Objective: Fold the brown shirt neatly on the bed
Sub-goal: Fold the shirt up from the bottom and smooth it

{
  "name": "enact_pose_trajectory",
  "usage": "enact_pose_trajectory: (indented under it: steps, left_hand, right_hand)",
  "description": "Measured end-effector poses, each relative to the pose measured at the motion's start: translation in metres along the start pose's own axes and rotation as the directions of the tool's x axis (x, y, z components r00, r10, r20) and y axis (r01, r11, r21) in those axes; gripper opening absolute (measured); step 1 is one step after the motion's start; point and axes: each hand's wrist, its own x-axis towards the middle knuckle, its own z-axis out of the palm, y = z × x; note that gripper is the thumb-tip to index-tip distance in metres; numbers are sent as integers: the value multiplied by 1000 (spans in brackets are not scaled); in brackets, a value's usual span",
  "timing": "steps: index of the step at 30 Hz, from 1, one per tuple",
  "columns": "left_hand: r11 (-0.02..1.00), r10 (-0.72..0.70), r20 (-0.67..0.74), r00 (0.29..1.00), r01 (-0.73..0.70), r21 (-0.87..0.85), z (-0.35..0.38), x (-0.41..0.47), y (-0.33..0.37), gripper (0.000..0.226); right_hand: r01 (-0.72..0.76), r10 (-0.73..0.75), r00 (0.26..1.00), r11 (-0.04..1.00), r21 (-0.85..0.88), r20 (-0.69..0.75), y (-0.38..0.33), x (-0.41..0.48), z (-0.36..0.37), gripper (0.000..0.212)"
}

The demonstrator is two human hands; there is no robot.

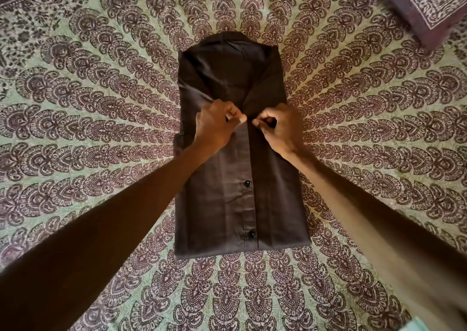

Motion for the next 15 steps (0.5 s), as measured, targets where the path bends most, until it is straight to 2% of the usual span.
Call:
enact_pose_trajectory:
  steps: [3,6,8,9,12,15]
  left_hand:
    - [994,-10,-46,999,15,104,13,0,-5,17]
    - [991,17,-191,981,9,133,12,-8,-12,16]
    - [982,109,-318,942,-53,181,-1,-24,-21,14]
    - [968,188,-338,922,-115,225,-9,-35,-28,12]
    - [869,435,-206,877,-348,352,-31,-74,-61,8]
    - [774,515,36,856,-483,409,-59,-101,-103,39]
  right_hand:
    - [12,-15,1000,989,-146,-17,0,-7,-3,29]
    - [-7,-26,987,978,-207,-156,-1,-27,-17,29]
    - [82,-124,977,970,-231,-172,8,-46,-27,24]
    - [156,-192,973,955,-253,-125,15,-56,-33,33]
    - [398,-383,917,862,-314,112,41,-80,-46,55]
    - [525,-454,848,788,-322,273,57,-92,-57,55]
